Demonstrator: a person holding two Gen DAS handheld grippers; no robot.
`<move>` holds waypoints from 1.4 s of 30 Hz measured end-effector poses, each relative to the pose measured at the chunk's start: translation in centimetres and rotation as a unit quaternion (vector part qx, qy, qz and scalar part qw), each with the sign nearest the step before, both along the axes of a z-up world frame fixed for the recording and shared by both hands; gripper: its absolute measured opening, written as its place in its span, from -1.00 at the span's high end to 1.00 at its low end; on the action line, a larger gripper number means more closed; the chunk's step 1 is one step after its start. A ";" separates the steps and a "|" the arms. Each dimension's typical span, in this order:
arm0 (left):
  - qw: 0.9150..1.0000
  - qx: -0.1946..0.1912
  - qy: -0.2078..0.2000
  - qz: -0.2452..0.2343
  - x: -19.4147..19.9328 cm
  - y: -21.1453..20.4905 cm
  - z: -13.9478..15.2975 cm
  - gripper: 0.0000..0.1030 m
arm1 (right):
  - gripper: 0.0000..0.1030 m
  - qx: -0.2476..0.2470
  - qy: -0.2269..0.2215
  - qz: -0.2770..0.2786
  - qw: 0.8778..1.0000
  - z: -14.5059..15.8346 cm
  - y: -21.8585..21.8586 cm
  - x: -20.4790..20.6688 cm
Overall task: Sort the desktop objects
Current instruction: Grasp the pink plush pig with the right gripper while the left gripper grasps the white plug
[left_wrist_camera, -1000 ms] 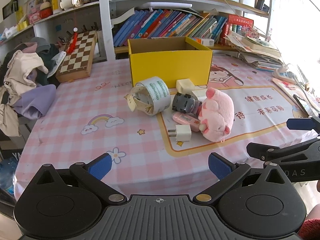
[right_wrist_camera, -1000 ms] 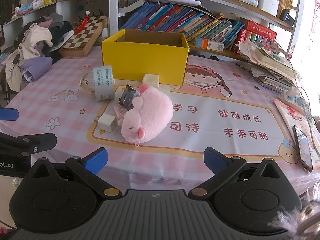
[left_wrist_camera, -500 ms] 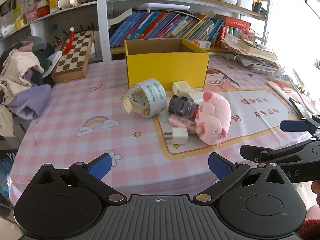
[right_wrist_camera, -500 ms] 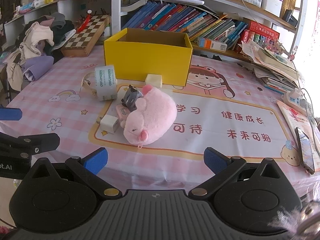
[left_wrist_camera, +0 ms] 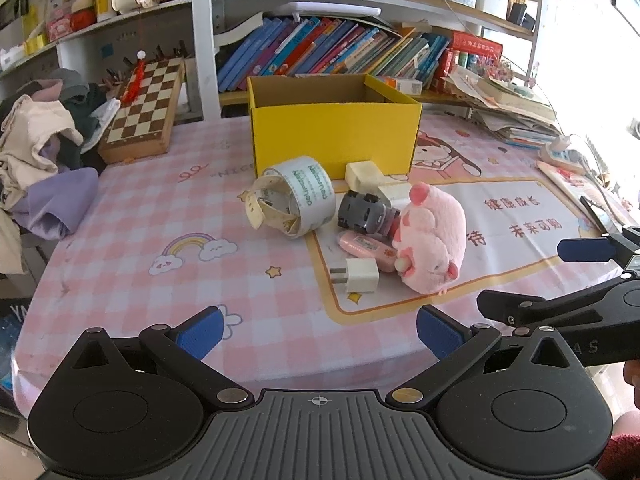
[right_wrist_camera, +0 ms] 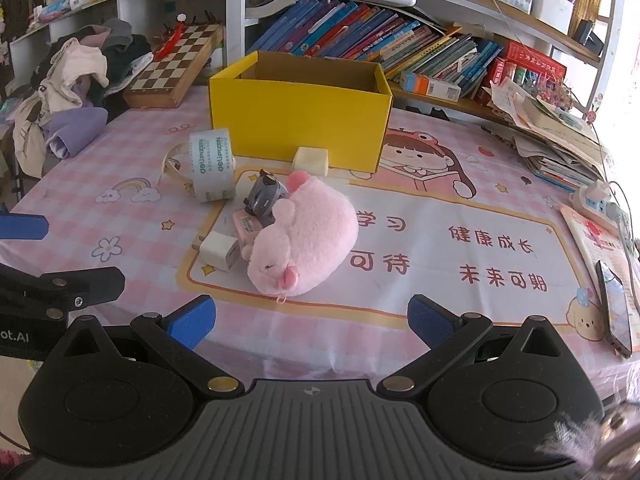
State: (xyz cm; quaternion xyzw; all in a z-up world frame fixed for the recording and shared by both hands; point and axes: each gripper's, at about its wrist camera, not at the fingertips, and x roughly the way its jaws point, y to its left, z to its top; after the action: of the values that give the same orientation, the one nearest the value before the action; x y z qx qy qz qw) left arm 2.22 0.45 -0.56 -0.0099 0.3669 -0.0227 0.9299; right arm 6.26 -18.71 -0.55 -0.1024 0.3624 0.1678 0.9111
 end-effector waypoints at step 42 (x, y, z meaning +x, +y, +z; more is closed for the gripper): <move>0.998 0.003 0.059 0.004 8.1 -0.8 -3.6 -0.95 | -0.97 -0.003 0.088 0.062 0.994 -2.9 2.2 12.7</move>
State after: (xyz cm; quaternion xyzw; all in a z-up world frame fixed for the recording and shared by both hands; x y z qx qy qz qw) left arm 10.32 -0.40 -4.15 -0.0094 0.4211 -0.0172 0.9068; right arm 18.92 -16.53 -3.47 -0.1126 0.4350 0.2309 0.8630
